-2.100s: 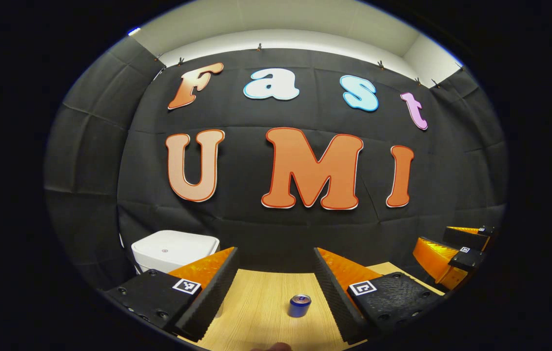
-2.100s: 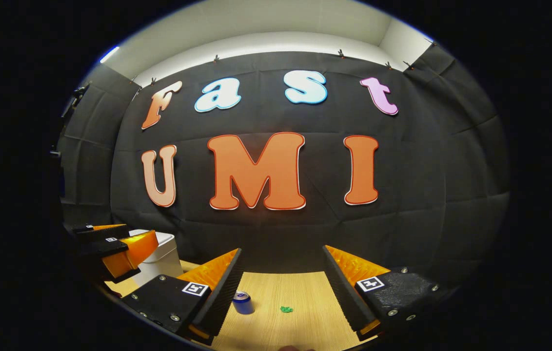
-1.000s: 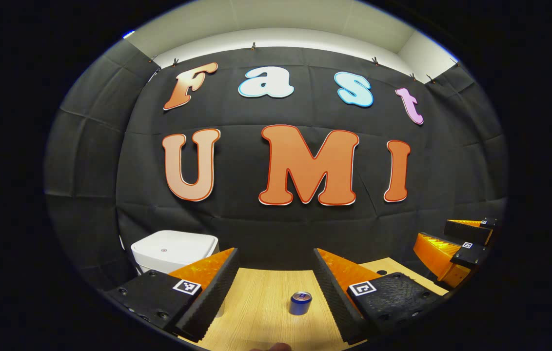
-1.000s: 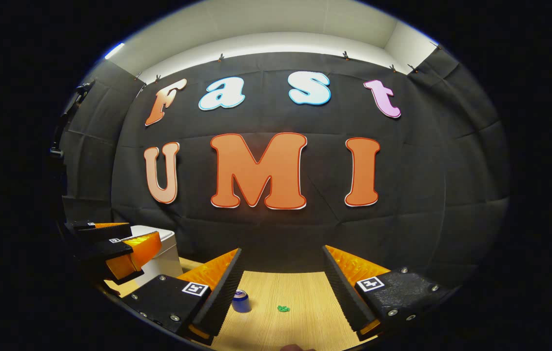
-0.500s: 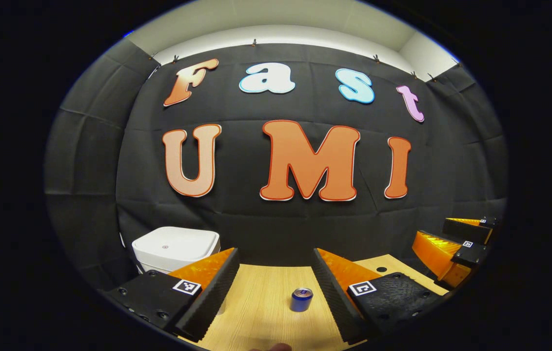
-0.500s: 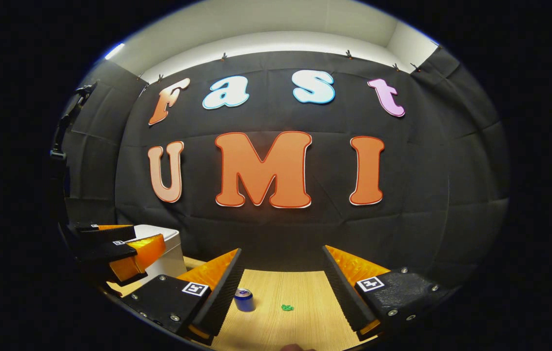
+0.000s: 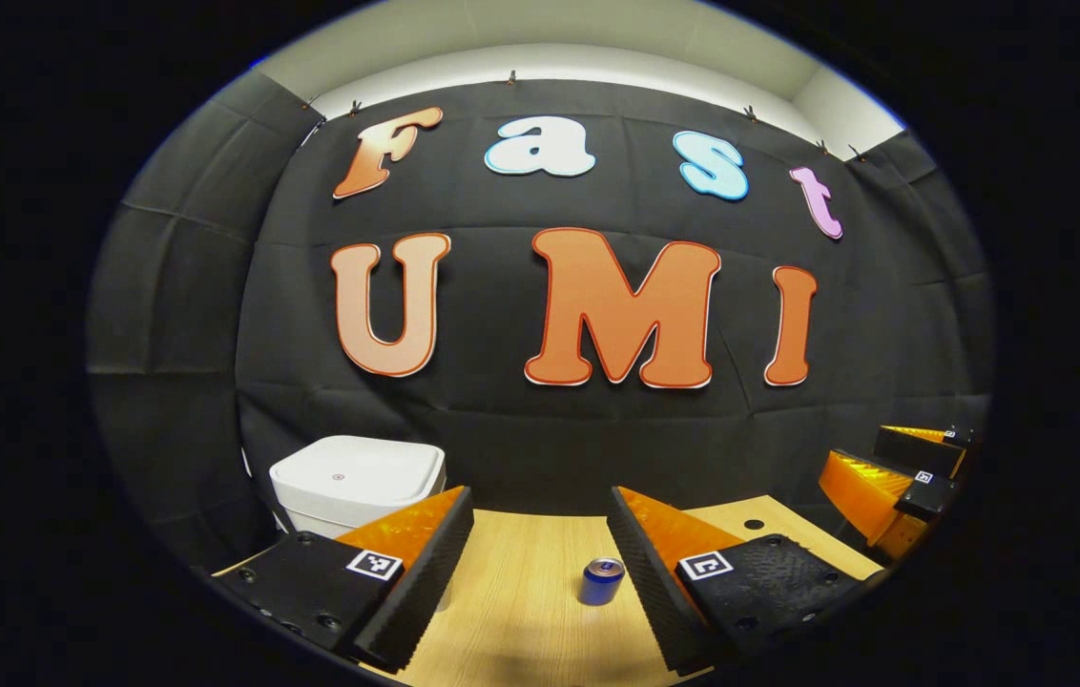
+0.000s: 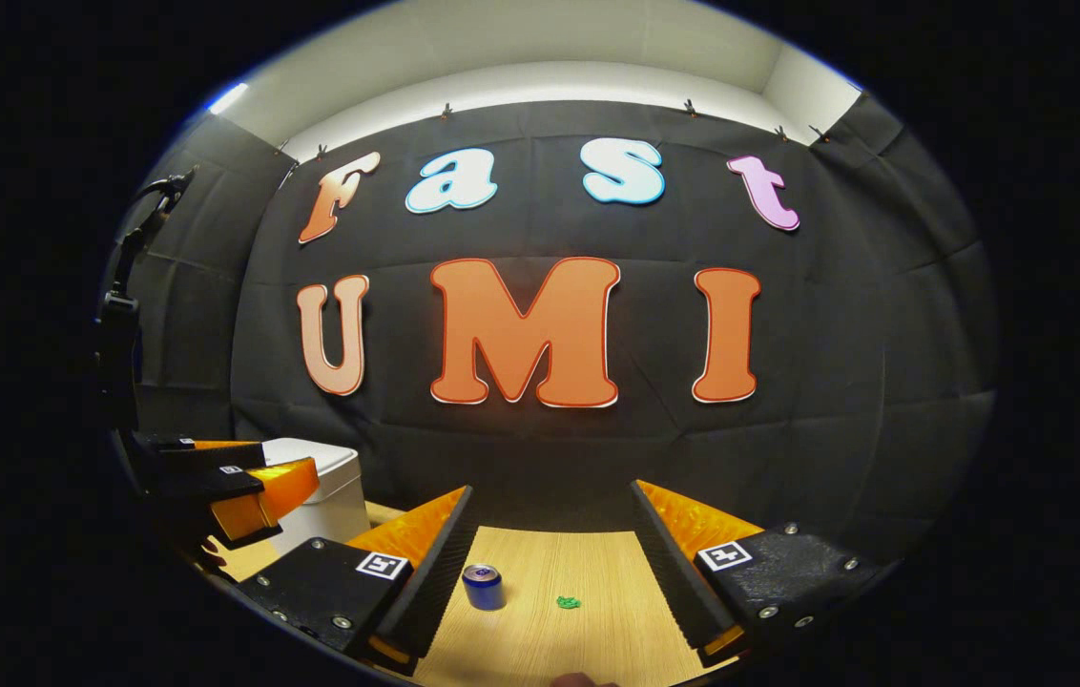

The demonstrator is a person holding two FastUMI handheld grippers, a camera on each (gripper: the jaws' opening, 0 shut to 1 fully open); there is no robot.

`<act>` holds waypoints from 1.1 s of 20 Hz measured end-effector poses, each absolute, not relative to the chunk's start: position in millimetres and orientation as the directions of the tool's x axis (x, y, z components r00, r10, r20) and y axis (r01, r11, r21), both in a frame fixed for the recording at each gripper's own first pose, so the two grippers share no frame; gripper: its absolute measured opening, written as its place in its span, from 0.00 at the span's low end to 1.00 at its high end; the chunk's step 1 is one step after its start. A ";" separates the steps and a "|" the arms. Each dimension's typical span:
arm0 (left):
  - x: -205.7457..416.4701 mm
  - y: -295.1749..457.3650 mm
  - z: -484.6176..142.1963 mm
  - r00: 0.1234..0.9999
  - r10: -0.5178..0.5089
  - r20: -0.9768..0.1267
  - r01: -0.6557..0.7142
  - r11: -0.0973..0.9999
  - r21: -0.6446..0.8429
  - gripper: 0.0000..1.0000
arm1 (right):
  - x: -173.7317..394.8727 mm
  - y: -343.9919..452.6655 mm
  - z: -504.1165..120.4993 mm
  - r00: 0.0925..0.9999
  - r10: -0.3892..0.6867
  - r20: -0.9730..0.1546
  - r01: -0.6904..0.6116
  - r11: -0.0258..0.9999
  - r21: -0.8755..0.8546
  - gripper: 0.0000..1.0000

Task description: Press the lid of the desktop garbage bin to open it, pick up the crumpled paper on the desktop and throw it into the bin, then pick up the pop can on the desktop and drop it into the bin, and finally close the garbage bin lid.

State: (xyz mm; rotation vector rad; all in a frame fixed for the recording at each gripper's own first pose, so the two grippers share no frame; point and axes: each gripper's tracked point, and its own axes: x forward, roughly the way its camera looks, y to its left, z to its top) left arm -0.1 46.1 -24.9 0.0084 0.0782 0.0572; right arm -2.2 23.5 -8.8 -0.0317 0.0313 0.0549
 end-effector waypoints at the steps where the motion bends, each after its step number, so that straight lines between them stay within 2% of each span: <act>1: 0.7 51.0 -26.4 0.994 0.067 -0.084 -0.066 0.998 0.012 0.87 | -1.7 24.2 -9.9 0.998 0.056 -0.034 -0.057 0.998 -0.029 0.94; 2: 2.1 56.1 -32.2 0.992 0.077 -0.100 -0.076 0.997 0.007 0.80 | -1.9 25.0 -10.7 0.998 0.057 -0.035 -0.058 0.998 -0.027 0.94; 4: 4.5 71.0 -42.3 0.986 0.101 -0.134 -0.104 0.994 -0.016 0.53 | -1.4 27.4 -8.8 0.998 0.060 -0.031 -0.061 0.998 -0.027 0.94; 5: 7.2 79.1 -43.2 0.985 0.102 -0.142 -0.106 0.994 -0.023 0.51 | -0.6 27.6 -9.1 0.998 0.061 -0.032 -0.061 0.998 -0.030 0.94; 7: 14.6 105.9 -41.9 0.980 0.133 -0.150 -0.141 0.989 -0.040 0.32 | -0.3 29.4 -12.3 0.997 0.064 -0.039 -0.065 0.997 -0.034 0.94; 8: 17.5 126.7 -40.2 0.975 0.166 -0.147 -0.174 0.983 -0.050 0.18 | -0.4 29.9 -13.9 0.997 0.065 -0.044 -0.067 0.997 -0.033 0.94; 9: 25.2 148.5 -35.4 0.971 0.195 -0.140 -0.205 0.977 -0.061 0.11 | -0.3 30.1 -15.2 0.997 0.066 -0.050 -0.068 0.997 -0.032 0.94; 10: 32.2 171.2 -37.5 0.965 0.215 -0.152 -0.227 0.971 -0.067 0.00 | 0.0 31.5 -15.7 0.997 0.064 -0.052 -0.066 0.997 -0.032 0.94; 13: 67.2 234.8 -45.4 0.952 0.230 -0.201 -0.247 0.967 -0.066 0.00 | 1.1 30.4 -18.9 0.997 0.054 -0.056 -0.056 0.998 -0.030 0.94; 16: 96.1 275.6 -80.4 0.926 0.243 -0.288 -0.276 0.958 -0.080 0.00 | 3.5 35.5 -22.8 0.996 0.057 -0.066 -0.059 0.998 -0.031 0.94; 19: 109.5 299.9 -105.2 0.910 0.256 -0.327 -0.293 0.953 -0.071 0.00 | 4.6 35.4 -22.6 0.997 0.049 -0.062 -0.051 0.998 -0.039 0.94; 22: 123.3 301.6 -107.9 0.919 0.214 -0.332 -0.252 0.965 -0.074 0.00 | 7.2 33.5 -26.9 0.997 0.036 -0.073 -0.040 0.998 -0.049 0.94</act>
